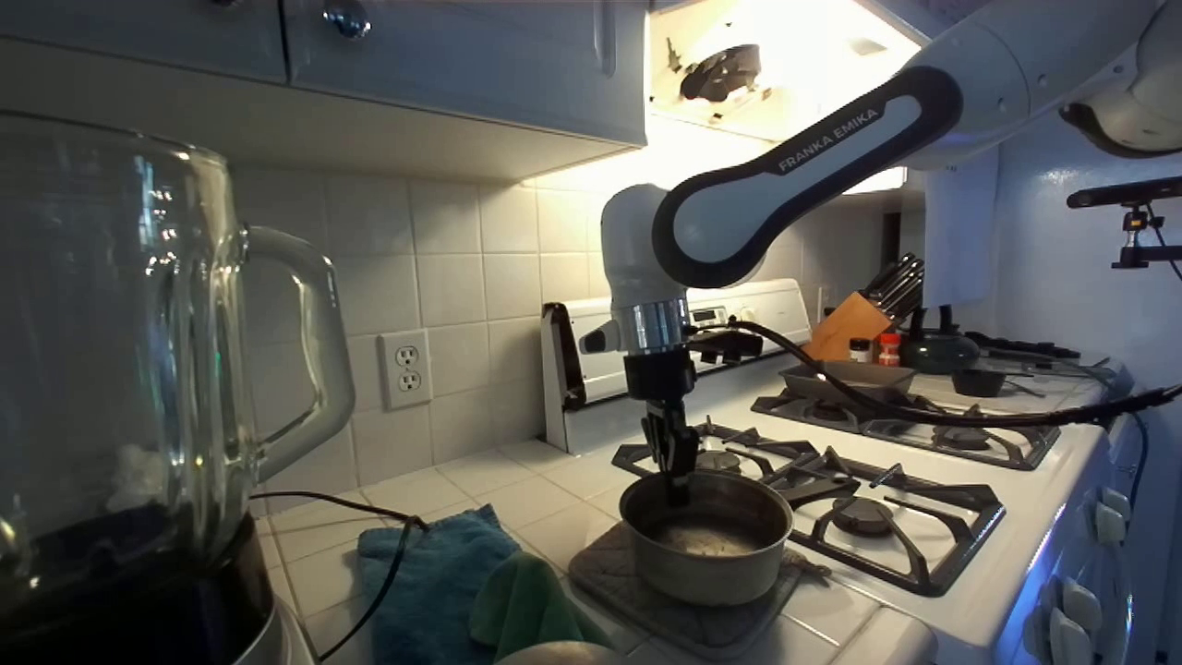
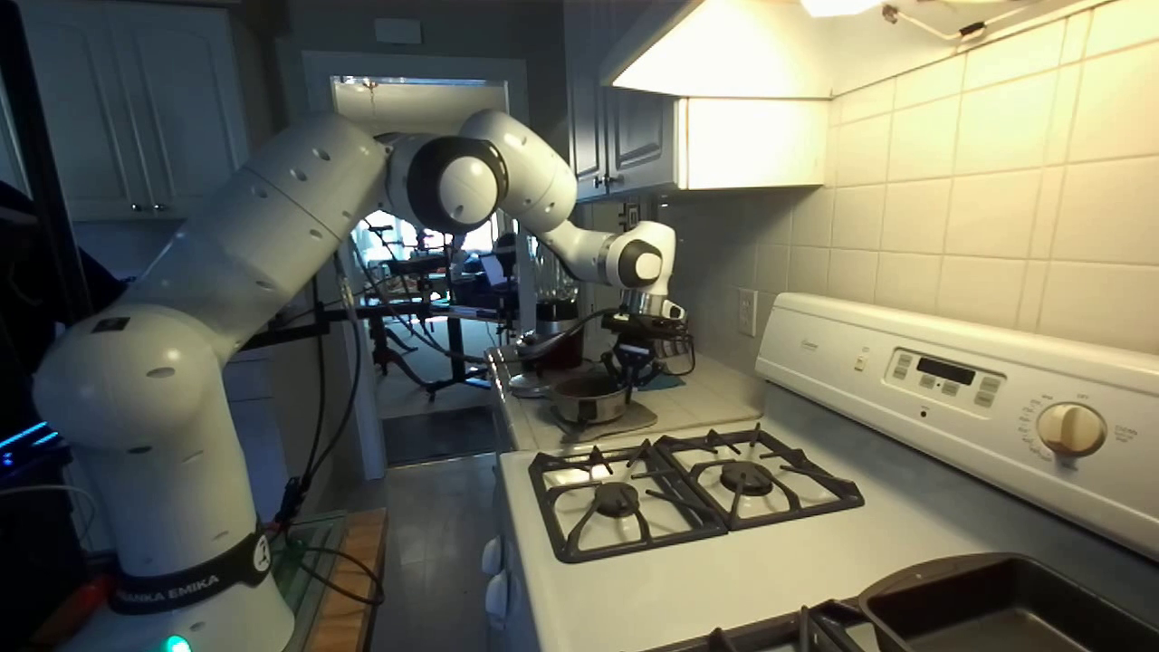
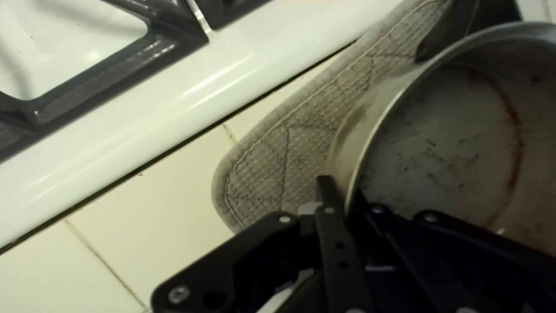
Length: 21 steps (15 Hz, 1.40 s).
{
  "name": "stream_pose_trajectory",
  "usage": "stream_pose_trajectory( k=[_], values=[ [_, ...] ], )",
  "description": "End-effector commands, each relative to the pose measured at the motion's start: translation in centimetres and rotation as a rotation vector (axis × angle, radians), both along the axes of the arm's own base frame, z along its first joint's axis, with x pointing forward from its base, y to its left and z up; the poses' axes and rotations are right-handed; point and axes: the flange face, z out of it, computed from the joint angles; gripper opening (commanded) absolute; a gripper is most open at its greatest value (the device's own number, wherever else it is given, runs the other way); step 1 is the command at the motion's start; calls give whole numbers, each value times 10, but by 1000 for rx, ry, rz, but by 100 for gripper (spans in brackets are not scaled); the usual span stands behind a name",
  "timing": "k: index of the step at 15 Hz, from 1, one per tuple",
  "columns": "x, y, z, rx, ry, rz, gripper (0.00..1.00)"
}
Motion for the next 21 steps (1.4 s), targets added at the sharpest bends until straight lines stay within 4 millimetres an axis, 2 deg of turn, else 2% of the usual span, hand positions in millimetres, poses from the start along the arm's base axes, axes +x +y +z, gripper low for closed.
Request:
stream_pose_trajectory(
  k=[1, 7, 10, 21],
  values=[
    [7, 6, 6, -15, 0, 24, 39],
    [14, 1, 20, 0, -24, -1, 79],
    [22, -13, 25, 14, -22, -56, 100],
    [45, -76, 40, 57, -9, -330, 100]
  ],
)
